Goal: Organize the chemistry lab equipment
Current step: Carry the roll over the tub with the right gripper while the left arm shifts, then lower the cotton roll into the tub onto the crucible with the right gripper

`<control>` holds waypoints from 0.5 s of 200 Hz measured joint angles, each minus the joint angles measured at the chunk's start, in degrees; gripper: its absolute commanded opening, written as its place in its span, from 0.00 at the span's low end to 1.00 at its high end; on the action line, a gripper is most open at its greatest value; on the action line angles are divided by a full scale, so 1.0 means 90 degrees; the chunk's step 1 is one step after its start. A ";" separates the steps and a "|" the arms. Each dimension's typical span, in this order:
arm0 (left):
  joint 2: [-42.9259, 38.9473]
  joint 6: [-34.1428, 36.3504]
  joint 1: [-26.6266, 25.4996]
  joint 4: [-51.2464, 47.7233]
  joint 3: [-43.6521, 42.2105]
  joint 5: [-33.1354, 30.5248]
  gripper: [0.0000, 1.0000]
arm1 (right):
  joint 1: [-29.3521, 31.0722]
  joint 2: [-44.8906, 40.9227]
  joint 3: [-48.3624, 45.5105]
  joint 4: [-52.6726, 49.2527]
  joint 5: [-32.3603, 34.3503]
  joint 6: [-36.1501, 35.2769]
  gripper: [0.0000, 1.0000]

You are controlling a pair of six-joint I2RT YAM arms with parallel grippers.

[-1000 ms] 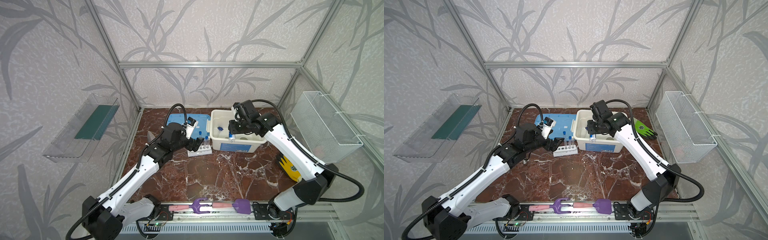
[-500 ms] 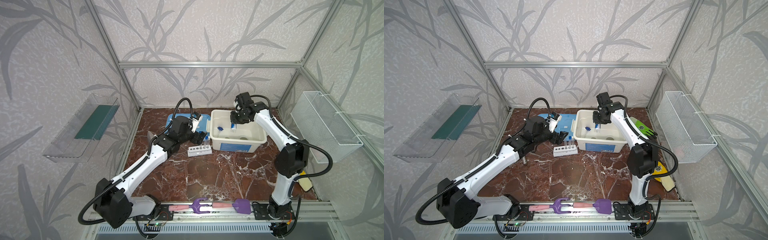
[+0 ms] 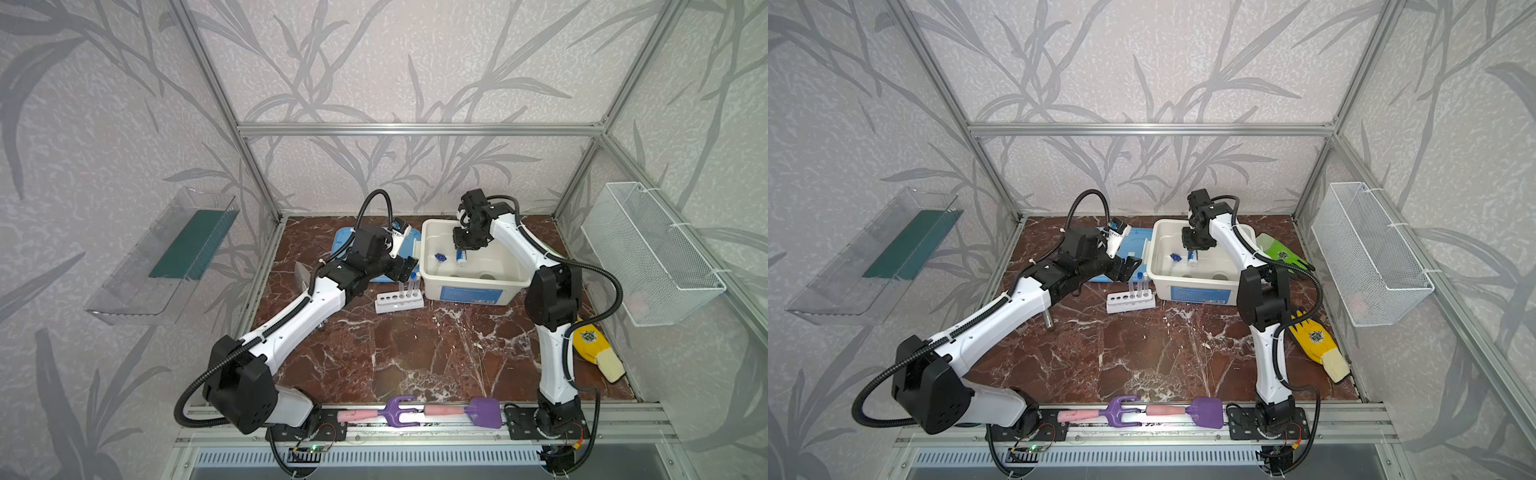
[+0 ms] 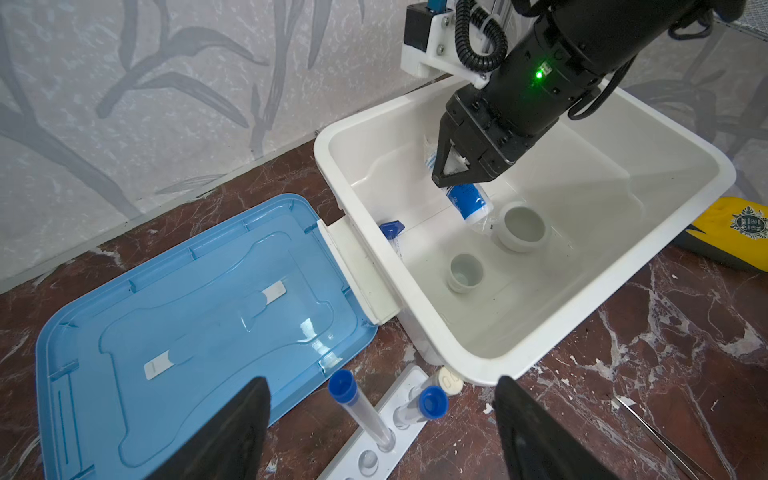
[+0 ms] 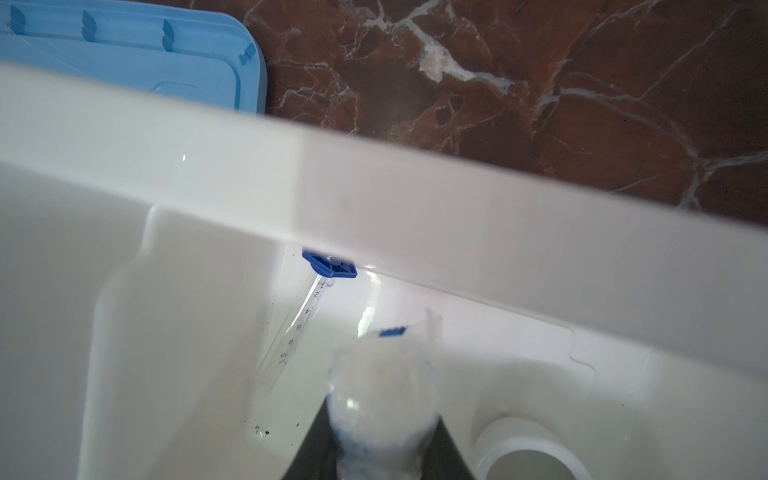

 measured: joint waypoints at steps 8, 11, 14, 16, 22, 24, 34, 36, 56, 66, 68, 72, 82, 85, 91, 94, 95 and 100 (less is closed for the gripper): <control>0.0000 0.0012 0.0000 0.0000 0.0012 -0.0015 0.84 | -0.0010 0.0034 0.0000 -0.0019 0.0015 -0.0049 0.27; 0.0000 0.0017 0.0000 -0.0002 0.0017 -0.0017 0.84 | -0.0012 0.0046 0.0000 -0.0024 0.0029 -0.0056 0.27; 0.0000 0.0019 0.0000 0.0000 0.0022 -0.0019 0.84 | -0.0015 0.0049 0.0000 -0.0032 0.0044 -0.0070 0.27; 0.0000 0.0022 0.0000 -0.0002 0.0024 -0.0022 0.84 | -0.0015 0.0053 0.0000 -0.0036 0.0049 -0.0075 0.27; 0.0000 0.0024 0.0000 0.0000 0.0032 -0.0029 0.84 | -0.0015 0.0061 0.0000 -0.0046 0.0061 -0.0095 0.27; 0.0000 0.0024 0.0000 0.0000 0.0034 -0.0029 0.84 | -0.0015 0.0061 0.0000 -0.0049 0.0066 -0.0100 0.27; 0.0000 0.0024 0.0000 -0.0002 0.0036 -0.0041 0.84 | -0.0022 0.0063 -0.0002 -0.0058 0.0117 -0.0131 0.27; 0.0000 0.0024 0.0000 -0.0002 0.0036 -0.0041 0.84 | -0.0024 0.0063 0.0000 -0.0058 0.0124 -0.0141 0.27; 0.0000 0.0022 0.0000 -0.0002 0.0036 -0.0058 0.84 | -0.0053 0.0063 -0.0044 -0.0046 0.0243 -0.0209 0.27; 0.0000 0.0022 0.0000 -0.0002 0.0036 -0.0078 0.84 | -0.0073 0.0063 -0.0121 -0.0036 0.0299 -0.0223 0.27; 0.0000 0.0022 0.0000 -0.0002 0.0036 -0.0080 0.84 | -0.0078 0.0063 -0.0138 -0.0034 0.0306 -0.0228 0.27; 0.0000 0.0022 0.0000 -0.0002 0.0036 -0.0085 0.84 | -0.0085 0.0063 -0.0172 -0.0029 0.0321 -0.0233 0.27; 0.0000 0.0022 0.0000 -0.0002 0.0036 -0.0092 0.84 | -0.0109 0.0061 -0.0291 0.0046 0.0396 -0.0267 0.27; 0.0000 0.0022 0.0000 -0.0002 0.0036 -0.0092 0.84 | -0.0117 0.0056 -0.0308 0.0085 0.0403 -0.0262 0.27; 0.0000 0.0022 0.0000 0.0000 0.0036 -0.0092 0.84 | -0.0131 0.0044 -0.0350 0.0151 0.0418 -0.0279 0.27; 0.0000 0.0022 0.0000 0.0000 0.0036 -0.0092 0.84 | -0.0138 0.0039 -0.0376 0.0182 0.0440 -0.0282 0.27; 0.0000 0.0022 0.0000 0.0000 0.0036 -0.0095 0.84 | -0.0138 0.0036 -0.0381 0.0189 0.0440 -0.0284 0.27; 0.0000 0.0022 0.0000 -0.0002 0.0036 -0.0095 0.84 | -0.0151 0.0012 -0.0440 0.0250 0.0469 -0.0306 0.27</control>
